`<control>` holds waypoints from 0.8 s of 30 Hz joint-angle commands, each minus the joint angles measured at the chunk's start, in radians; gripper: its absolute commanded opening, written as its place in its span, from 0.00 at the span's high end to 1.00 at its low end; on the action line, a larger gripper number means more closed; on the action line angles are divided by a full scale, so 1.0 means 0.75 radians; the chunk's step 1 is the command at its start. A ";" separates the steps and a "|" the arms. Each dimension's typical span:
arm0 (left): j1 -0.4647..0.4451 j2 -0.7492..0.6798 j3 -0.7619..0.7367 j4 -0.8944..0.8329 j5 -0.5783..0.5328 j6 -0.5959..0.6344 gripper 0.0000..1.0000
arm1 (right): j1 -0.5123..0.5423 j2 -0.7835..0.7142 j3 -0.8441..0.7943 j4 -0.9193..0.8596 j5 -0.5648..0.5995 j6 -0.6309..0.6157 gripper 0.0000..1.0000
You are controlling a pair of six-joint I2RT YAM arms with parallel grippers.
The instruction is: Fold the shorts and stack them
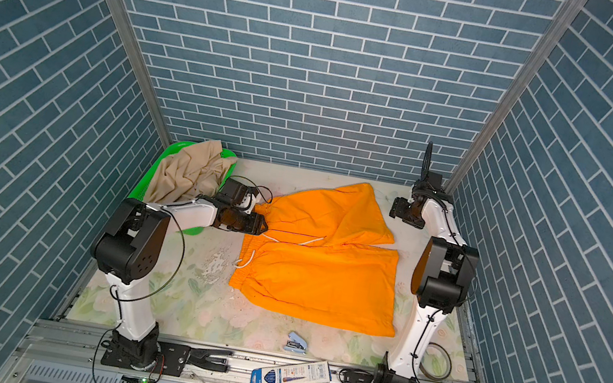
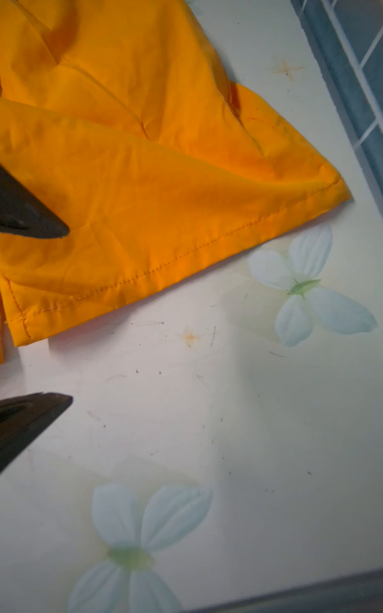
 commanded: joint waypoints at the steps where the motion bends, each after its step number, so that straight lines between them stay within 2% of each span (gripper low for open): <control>1: 0.001 0.012 -0.018 0.057 0.055 -0.028 0.33 | 0.006 0.060 -0.043 0.019 -0.109 0.001 0.26; 5: -0.003 0.013 -0.019 0.049 0.063 -0.032 0.35 | 0.006 0.084 -0.086 0.025 -0.143 0.013 0.29; 12: -0.003 0.011 -0.027 0.018 0.044 -0.016 0.50 | 0.007 0.062 -0.185 0.081 -0.159 0.034 0.35; 17: -0.003 0.005 -0.017 0.019 0.040 -0.014 0.64 | 0.004 0.061 -0.211 0.113 -0.240 0.054 0.54; 19: -0.003 0.014 0.000 0.011 0.050 -0.012 0.71 | 0.004 0.043 -0.231 0.140 -0.267 0.066 0.65; 20: -0.003 0.020 0.006 0.009 0.053 -0.012 0.78 | 0.004 0.034 -0.237 0.150 -0.273 0.069 0.71; 22: -0.003 0.030 0.010 0.014 0.066 -0.012 0.99 | -0.001 0.021 -0.246 0.169 -0.284 0.072 0.90; 23: -0.002 0.033 0.008 0.016 0.066 -0.012 1.00 | -0.003 0.012 -0.252 0.177 -0.286 0.076 0.97; 24: -0.003 0.032 0.008 0.016 0.063 -0.012 1.00 | -0.008 -0.003 -0.258 0.182 -0.283 0.077 1.00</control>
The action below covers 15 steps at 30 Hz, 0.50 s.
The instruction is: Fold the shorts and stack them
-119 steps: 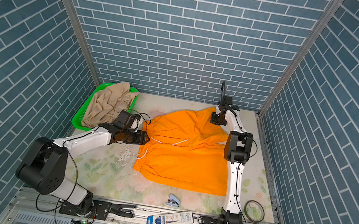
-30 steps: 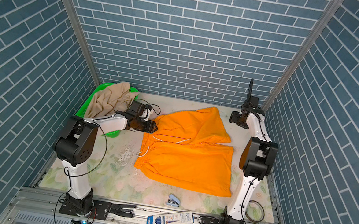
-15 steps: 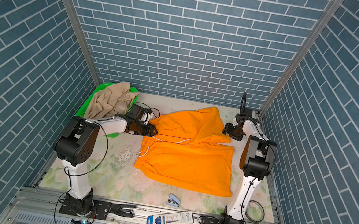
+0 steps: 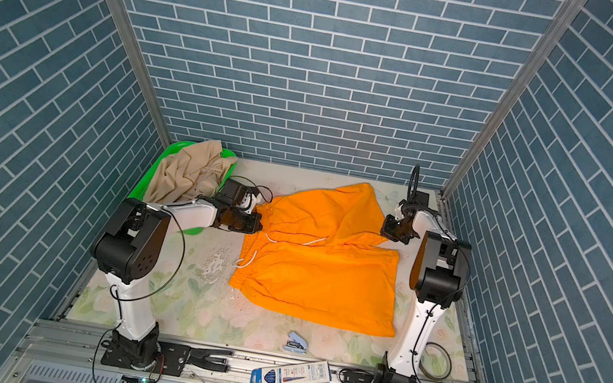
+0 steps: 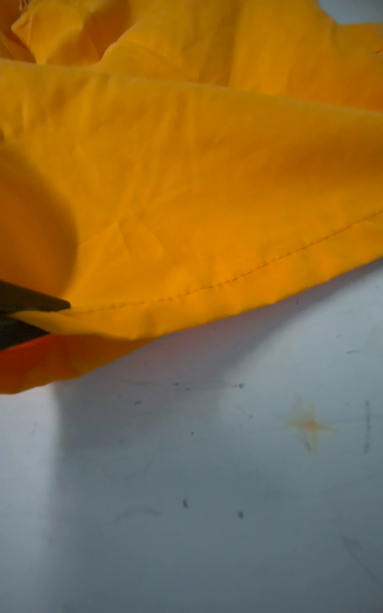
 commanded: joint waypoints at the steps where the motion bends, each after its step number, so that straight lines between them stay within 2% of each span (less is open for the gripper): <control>1: -0.002 0.026 0.020 -0.025 0.002 0.014 1.00 | -0.013 -0.088 -0.023 0.037 -0.034 0.005 1.00; 6: 0.009 -0.008 0.065 -0.147 -0.097 0.068 1.00 | -0.030 -0.223 -0.086 0.055 0.088 -0.003 1.00; 13: 0.032 -0.024 0.122 -0.229 -0.130 0.104 1.00 | -0.050 -0.357 -0.280 0.093 0.213 0.031 1.00; 14: 0.032 -0.017 0.130 -0.234 -0.127 0.106 1.00 | -0.052 -0.354 -0.303 0.105 0.213 0.035 0.93; 15: 0.032 -0.006 0.136 -0.236 -0.118 0.106 1.00 | -0.053 -0.343 -0.319 0.114 0.198 0.035 0.79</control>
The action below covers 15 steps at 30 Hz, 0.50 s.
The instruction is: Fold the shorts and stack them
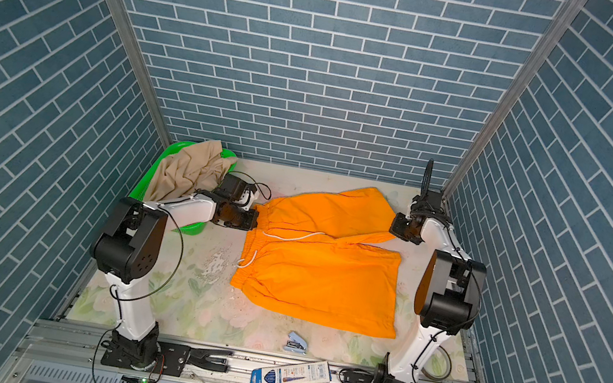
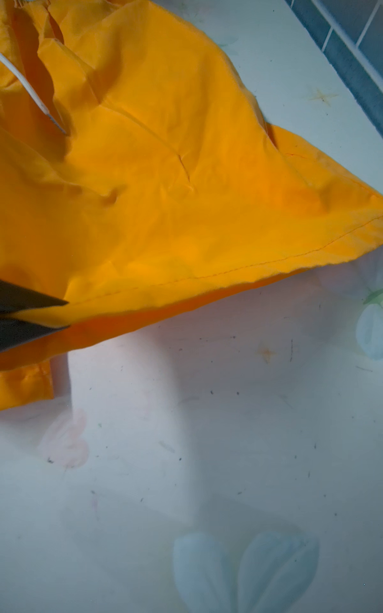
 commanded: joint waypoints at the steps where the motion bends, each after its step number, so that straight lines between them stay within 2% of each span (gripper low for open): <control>1: 0.008 0.002 0.043 -0.063 -0.017 0.031 1.00 | -0.013 0.032 -0.064 0.016 0.028 0.009 0.68; 2: 0.009 0.007 0.047 -0.061 -0.017 0.030 1.00 | -0.013 0.045 -0.055 0.008 0.014 0.005 0.63; 3: 0.008 0.005 0.050 -0.059 -0.021 0.027 0.95 | -0.013 0.052 -0.042 0.003 0.011 0.004 0.57; 5: 0.008 -0.014 0.059 -0.065 -0.024 0.028 0.68 | -0.013 0.026 -0.033 0.005 0.010 0.004 0.51; 6: 0.008 -0.040 0.057 -0.065 -0.033 0.024 0.57 | -0.013 -0.007 -0.034 0.015 0.015 0.007 0.49; 8: 0.008 -0.100 0.049 -0.080 -0.048 0.011 0.42 | -0.013 -0.086 -0.035 0.007 0.046 0.022 0.48; 9: 0.008 -0.137 0.044 -0.106 -0.062 -0.003 0.30 | -0.014 -0.126 -0.032 -0.016 0.072 0.040 0.48; 11: 0.008 -0.224 0.016 -0.175 -0.074 -0.036 0.14 | -0.014 -0.222 -0.033 -0.105 0.105 0.068 0.48; 12: 0.008 -0.281 -0.019 -0.201 -0.074 -0.061 0.03 | -0.013 -0.273 -0.038 -0.175 0.126 0.080 0.48; 15: 0.010 -0.469 -0.169 -0.252 -0.060 -0.140 0.00 | -0.013 -0.438 -0.125 -0.349 0.200 0.129 0.48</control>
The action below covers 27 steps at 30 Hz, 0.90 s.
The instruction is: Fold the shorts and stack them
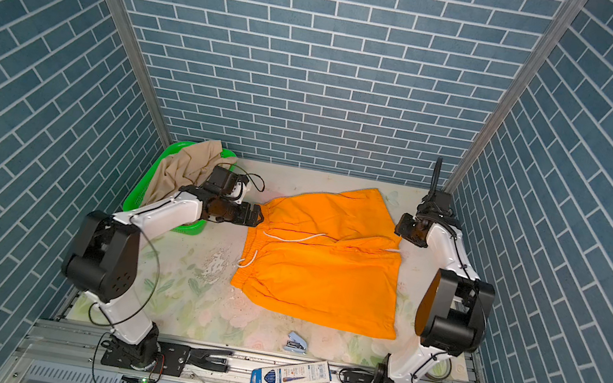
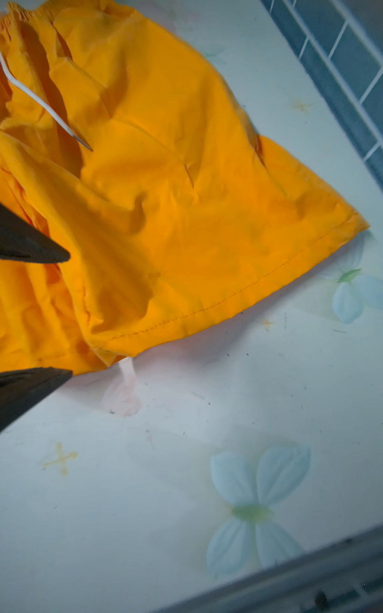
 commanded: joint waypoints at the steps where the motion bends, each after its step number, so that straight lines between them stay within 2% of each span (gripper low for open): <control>1: 0.010 -0.209 -0.153 -0.125 0.009 -0.104 0.00 | -0.002 -0.214 -0.127 -0.253 0.092 0.110 0.48; 4: 0.012 -0.415 -0.301 -0.173 0.031 -0.207 0.00 | -0.001 -0.401 -0.328 -0.353 0.049 0.230 0.48; 7: 0.014 -0.635 -0.458 -0.185 0.066 -0.328 0.00 | 0.002 -0.580 -0.494 -0.473 0.090 0.330 0.48; 10: 0.014 -0.807 -0.540 -0.248 0.065 -0.371 0.00 | 0.003 -0.726 -0.597 -0.577 0.109 0.397 0.48; 15: 0.012 -0.900 -0.607 -0.391 0.027 -0.393 0.00 | 0.008 -0.827 -0.740 -0.625 0.022 0.516 0.48; 18: 0.011 -0.973 -0.739 -0.329 0.057 -0.466 0.00 | 0.008 -0.836 -0.825 -0.619 -0.009 0.583 0.47; 22: 0.010 -1.021 -0.910 -0.198 0.131 -0.573 0.00 | 0.009 -0.824 -0.889 -0.654 0.030 0.616 0.46; 27: 0.006 -1.009 -0.974 -0.150 0.174 -0.619 0.00 | 0.009 -0.856 -0.901 -0.705 0.063 0.659 0.43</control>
